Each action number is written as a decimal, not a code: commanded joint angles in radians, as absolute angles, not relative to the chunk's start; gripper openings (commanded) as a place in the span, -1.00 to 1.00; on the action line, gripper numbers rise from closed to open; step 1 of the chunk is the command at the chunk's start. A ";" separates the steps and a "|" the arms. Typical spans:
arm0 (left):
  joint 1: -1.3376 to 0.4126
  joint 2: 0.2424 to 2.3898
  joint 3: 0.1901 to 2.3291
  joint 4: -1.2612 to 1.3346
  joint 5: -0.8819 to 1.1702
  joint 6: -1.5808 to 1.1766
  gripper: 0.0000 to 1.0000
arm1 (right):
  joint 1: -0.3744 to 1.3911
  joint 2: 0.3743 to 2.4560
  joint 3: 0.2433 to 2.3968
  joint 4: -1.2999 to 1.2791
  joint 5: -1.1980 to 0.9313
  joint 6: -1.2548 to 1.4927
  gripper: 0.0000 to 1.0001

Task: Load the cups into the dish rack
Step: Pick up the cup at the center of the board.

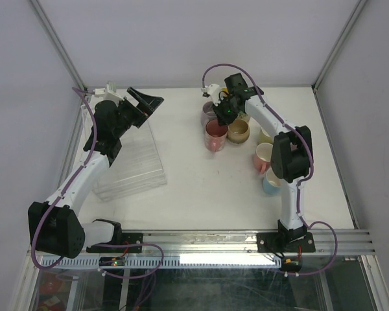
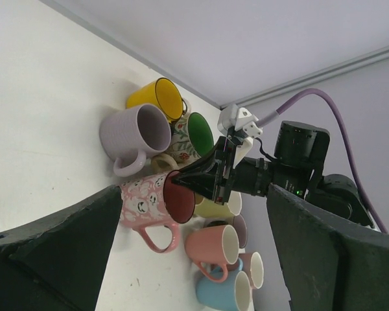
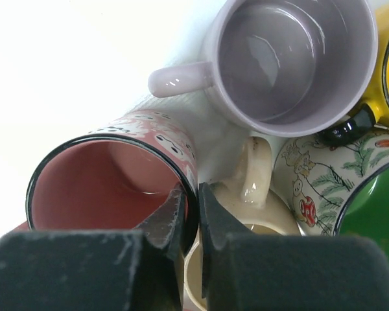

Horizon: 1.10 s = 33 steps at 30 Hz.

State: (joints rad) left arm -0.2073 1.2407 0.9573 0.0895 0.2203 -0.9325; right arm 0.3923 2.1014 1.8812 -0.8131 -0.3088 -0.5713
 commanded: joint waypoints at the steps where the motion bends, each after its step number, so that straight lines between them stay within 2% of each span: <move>1: -0.193 1.224 0.963 0.147 0.260 -0.952 0.82 | 0.390 2.082 1.913 -0.808 -0.325 -0.571 -0.95; 8: -0.194 1.222 0.963 0.162 0.276 -0.964 0.79 | 0.365 2.014 1.905 -0.790 -0.398 -0.543 -1.00; 21: -0.193 1.240 0.969 0.348 0.406 -1.081 0.78 | 0.277 1.830 1.846 -0.650 -0.714 -0.283 -1.00; 33: -0.218 1.266 0.965 0.631 0.454 -1.351 0.82 | 0.131 1.692 1.728 -0.112 -0.917 0.215 -1.00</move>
State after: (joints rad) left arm -0.2031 1.2591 0.9527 0.4561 0.4248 -1.2289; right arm 0.1699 1.8019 1.7210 -0.4534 -0.7868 -0.0513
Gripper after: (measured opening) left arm 0.904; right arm 0.050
